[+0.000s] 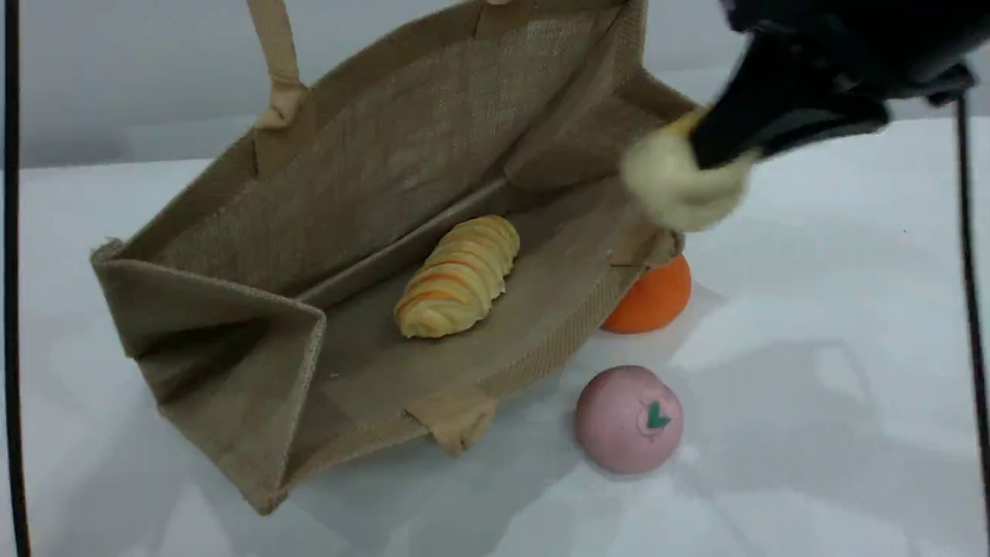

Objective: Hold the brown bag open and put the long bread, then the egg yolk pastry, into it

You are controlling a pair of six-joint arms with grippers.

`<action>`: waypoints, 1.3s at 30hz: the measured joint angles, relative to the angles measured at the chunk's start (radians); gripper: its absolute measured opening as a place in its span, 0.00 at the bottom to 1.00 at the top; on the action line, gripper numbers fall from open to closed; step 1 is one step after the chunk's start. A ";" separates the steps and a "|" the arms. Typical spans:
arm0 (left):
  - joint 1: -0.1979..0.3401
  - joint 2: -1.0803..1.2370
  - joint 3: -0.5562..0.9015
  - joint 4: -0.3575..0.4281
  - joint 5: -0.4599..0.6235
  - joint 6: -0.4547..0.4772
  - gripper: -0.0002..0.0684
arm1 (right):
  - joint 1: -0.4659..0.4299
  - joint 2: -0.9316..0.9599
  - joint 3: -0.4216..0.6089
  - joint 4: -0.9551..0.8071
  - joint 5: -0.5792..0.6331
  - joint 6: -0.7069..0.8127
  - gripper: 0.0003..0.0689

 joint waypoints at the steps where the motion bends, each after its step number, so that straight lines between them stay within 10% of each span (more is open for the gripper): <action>1: 0.000 0.000 0.000 0.000 0.000 0.000 0.14 | 0.014 0.007 0.000 0.056 -0.010 -0.046 0.05; 11: 0.000 0.000 0.000 -0.005 0.000 -0.001 0.14 | 0.169 0.158 -0.047 0.514 -0.162 -0.416 0.05; 21: 0.000 0.000 0.000 -0.009 0.000 -0.003 0.14 | 0.209 0.369 -0.234 0.563 -0.147 -0.455 0.08; 34: 0.000 0.000 0.000 -0.009 0.000 -0.004 0.14 | 0.204 0.384 -0.284 0.515 -0.077 -0.507 0.85; 39: 0.000 0.000 0.000 -0.006 0.000 -0.004 0.14 | 0.178 0.305 -0.287 0.449 -0.005 -0.488 0.87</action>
